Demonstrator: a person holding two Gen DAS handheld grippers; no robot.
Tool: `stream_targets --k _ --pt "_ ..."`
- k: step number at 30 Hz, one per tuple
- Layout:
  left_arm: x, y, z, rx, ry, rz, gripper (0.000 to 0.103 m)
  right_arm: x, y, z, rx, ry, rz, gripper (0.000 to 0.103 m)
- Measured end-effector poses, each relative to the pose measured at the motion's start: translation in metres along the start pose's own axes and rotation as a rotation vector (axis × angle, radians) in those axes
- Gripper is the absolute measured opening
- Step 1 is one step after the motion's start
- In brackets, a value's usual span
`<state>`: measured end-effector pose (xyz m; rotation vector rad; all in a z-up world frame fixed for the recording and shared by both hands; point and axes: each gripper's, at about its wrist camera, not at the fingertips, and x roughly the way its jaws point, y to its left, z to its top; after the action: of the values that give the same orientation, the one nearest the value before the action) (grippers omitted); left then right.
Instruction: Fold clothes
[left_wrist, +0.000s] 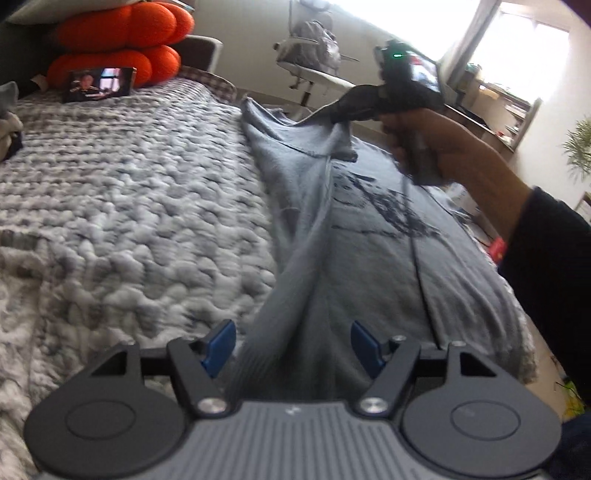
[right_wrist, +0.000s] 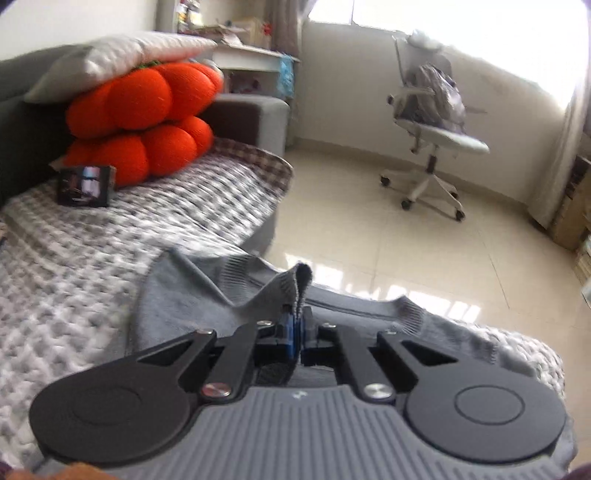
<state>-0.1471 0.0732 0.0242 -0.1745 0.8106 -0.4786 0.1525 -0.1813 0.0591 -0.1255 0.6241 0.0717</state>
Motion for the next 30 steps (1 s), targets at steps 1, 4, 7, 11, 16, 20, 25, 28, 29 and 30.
stream_targets --k 1,4,7,11,16,20,25,28,29,30 --pt "0.001 -0.002 -0.001 0.000 0.011 -0.009 0.070 0.005 -0.003 -0.001 0.004 0.013 -0.005 0.002" --pt "0.003 -0.006 -0.003 0.011 0.031 -0.009 0.070 0.017 -0.010 -0.010 0.025 0.045 0.002 0.002" --pt "0.001 -0.009 -0.005 0.018 0.037 -0.010 0.070 0.021 -0.014 -0.022 0.049 0.055 0.013 0.003" --pt "-0.003 -0.005 -0.008 0.004 0.044 -0.010 0.070 0.017 -0.024 -0.033 0.144 0.060 0.028 0.021" --pt "-0.004 0.000 -0.006 -0.030 0.054 -0.043 0.070 -0.014 -0.016 -0.048 0.094 0.045 0.043 0.059" --pt "-0.012 0.008 0.003 -0.063 0.044 -0.051 0.070 -0.056 -0.009 -0.071 0.109 0.022 0.145 0.059" --pt "-0.042 0.040 0.016 -0.200 -0.032 -0.044 0.076 -0.115 0.027 -0.106 -0.086 -0.045 0.271 0.059" --pt "-0.057 0.056 0.018 -0.244 -0.060 0.000 0.077 -0.144 0.056 -0.123 -0.238 -0.067 0.402 0.059" --pt "-0.060 0.060 0.017 -0.258 -0.064 0.016 0.077 -0.154 0.067 -0.128 -0.303 -0.077 0.453 0.059" --pt "-0.064 0.064 0.017 -0.273 -0.065 0.028 0.077 -0.163 0.077 -0.133 -0.365 -0.088 0.495 0.060"
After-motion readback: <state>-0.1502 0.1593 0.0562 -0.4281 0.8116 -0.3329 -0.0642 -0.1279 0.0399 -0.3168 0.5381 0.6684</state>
